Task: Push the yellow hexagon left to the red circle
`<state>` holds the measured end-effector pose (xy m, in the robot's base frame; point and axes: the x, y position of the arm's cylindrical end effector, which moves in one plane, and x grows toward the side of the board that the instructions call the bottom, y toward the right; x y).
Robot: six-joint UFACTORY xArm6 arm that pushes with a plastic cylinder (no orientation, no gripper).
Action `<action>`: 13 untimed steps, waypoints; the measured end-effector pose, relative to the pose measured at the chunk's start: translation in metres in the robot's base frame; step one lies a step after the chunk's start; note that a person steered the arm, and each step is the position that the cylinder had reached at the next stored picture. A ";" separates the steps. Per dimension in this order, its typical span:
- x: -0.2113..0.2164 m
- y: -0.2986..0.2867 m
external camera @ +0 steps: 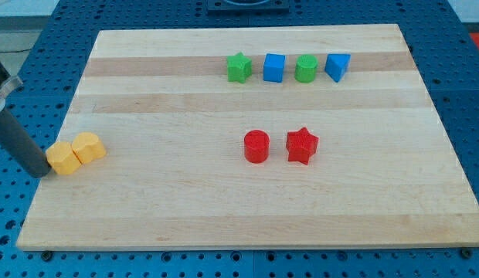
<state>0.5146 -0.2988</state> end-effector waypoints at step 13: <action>-0.110 0.228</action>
<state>0.4044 -0.0710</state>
